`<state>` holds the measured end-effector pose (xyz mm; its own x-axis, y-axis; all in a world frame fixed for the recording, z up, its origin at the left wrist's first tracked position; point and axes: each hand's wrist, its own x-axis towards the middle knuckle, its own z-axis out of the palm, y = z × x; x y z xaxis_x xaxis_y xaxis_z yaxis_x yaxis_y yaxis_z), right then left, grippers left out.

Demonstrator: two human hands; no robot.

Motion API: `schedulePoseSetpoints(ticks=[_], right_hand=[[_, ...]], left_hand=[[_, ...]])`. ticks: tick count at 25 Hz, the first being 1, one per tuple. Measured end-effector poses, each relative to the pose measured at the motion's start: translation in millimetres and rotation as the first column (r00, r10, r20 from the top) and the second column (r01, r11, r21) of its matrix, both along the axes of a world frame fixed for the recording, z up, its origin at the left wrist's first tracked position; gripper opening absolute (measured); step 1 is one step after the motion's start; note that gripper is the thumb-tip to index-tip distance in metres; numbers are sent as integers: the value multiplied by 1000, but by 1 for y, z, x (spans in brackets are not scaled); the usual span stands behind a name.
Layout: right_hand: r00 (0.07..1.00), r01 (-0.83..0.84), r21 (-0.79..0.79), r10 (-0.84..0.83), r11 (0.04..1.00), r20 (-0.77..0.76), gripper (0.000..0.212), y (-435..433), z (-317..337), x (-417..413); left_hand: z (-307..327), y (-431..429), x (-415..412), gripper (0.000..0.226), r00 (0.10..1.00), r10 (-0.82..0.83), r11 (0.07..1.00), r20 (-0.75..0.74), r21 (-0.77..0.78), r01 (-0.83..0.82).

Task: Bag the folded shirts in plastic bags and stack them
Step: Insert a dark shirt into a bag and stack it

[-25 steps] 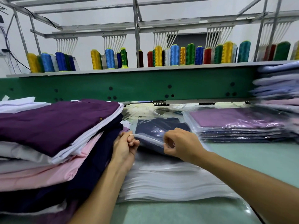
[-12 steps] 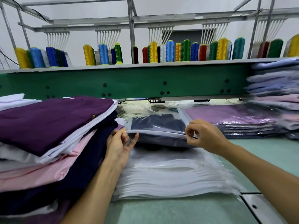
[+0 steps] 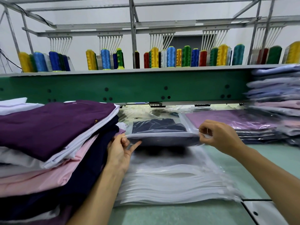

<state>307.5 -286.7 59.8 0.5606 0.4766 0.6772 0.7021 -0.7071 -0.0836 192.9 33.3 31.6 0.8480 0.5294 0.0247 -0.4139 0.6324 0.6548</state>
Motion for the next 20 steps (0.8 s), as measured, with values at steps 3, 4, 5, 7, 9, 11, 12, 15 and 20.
schedulePoseSetpoints(ticks=[3, 4, 5, 7, 9, 11, 12, 15, 20], right_hand=[[998, -42, 68, 46, 997, -48, 21, -4, 2, 4], [996, -54, 93, 60, 994, -62, 21, -5, 2, 5], [995, -61, 116, 69, 991, -73, 20, -5, 3, 6], [992, -71, 164, 87, 984, -96, 20, -6, 2, 6], [989, -77, 212, 102, 974, -108, 19, -5, 1, 6], [989, -68, 235, 97, 970, -113, 20, 2, 0, 1], [992, -46, 227, 71, 973, -104, 23, 7, 0, -1], [998, 28, 201, -17, 979, -54, 26, 24, 0, -14], [970, -141, 266, 187, 953, -153, 28, 43, -1, -34]], left_hand=[[-1, 0, 1, 30, 1000, 17, 1000, -7, -14, -17], [-1, 0, 2, 30, 1000, 16, 1000, -11, -14, -16], [-1, -1, 2, 30, 1000, 15, 1000, -15, -17, -15], [0, -2, 2, 30, 999, 31, 999, -20, -29, -31], [0, -4, 0, 24, 998, 46, 997, -40, -61, -49], [1, -11, -3, 27, 998, -17, 989, -65, -150, 7], [3, -17, -5, 38, 994, -73, 983, -77, -174, 58], [9, -48, -2, 65, 967, -170, 984, -190, -86, 156], [20, -99, 30, 81, 908, -102, 994, -407, -71, 80]])
